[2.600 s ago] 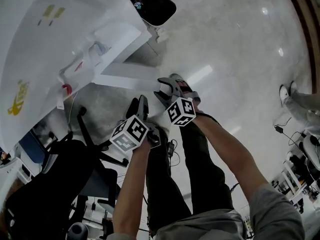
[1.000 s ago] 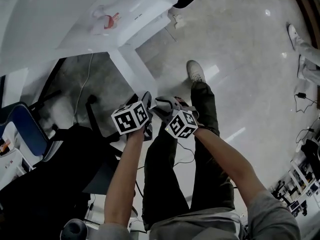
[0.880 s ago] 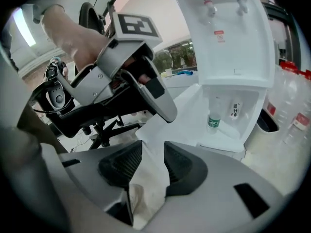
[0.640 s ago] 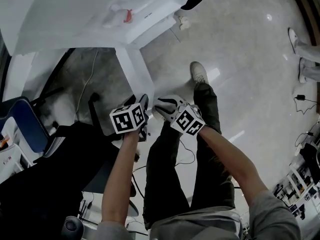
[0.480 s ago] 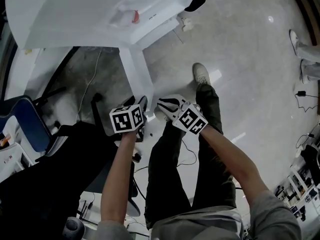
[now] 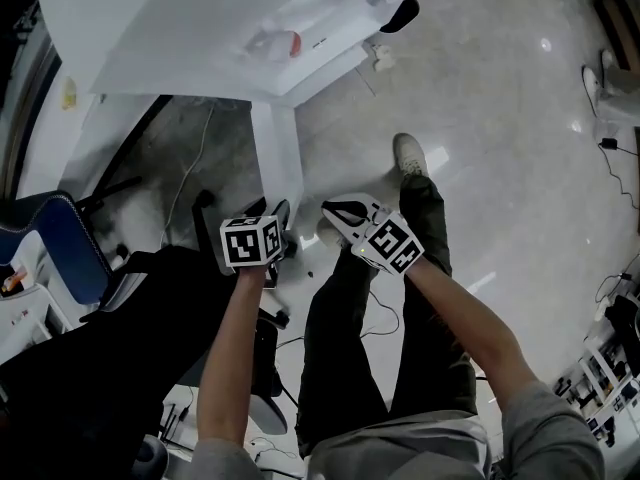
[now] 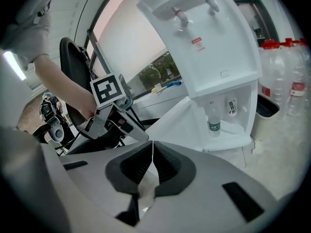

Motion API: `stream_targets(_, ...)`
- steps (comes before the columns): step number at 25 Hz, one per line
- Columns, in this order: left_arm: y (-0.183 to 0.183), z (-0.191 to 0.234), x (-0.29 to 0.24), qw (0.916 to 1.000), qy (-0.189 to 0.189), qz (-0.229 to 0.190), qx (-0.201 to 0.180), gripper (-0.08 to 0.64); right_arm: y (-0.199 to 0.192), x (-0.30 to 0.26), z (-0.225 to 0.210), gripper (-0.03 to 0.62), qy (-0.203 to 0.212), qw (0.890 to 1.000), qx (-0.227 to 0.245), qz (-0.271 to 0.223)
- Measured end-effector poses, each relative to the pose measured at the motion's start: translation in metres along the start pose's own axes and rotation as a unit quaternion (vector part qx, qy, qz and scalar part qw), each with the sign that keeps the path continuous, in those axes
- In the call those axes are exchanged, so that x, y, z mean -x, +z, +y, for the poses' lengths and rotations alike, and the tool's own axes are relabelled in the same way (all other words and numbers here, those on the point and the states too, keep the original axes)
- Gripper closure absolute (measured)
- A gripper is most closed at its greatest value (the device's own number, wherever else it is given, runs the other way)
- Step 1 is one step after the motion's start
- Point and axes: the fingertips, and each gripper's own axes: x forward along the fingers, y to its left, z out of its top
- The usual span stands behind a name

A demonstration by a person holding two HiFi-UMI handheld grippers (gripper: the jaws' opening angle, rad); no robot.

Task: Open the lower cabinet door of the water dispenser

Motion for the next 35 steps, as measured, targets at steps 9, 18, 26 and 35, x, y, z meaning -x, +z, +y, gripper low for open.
stream_targets(9,0.001,-0.010,0.022,0.9997,-0.016,-0.013,-0.009,0.365,0.025,0.004,0.007,0.577,0.005,0.999,-0.030,-0.026)
stream_targets(18,0.021,-0.053,0.098,0.9960,-0.019,-0.087,0.004,0.381,0.082,0.035,0.034,0.577,0.011,0.998,-0.050,-0.039)
stream_targets(26,0.057,-0.097,0.184,0.9819,-0.034,-0.186,0.006,0.474,0.163,0.081,0.066,0.578,0.007,0.997,-0.036,-0.074)
stream_targets(35,0.093,-0.160,0.331,0.9490,-0.019,-0.313,-0.030,0.551,0.254,0.164,0.131,0.580,-0.014,0.995,-0.005,-0.098)
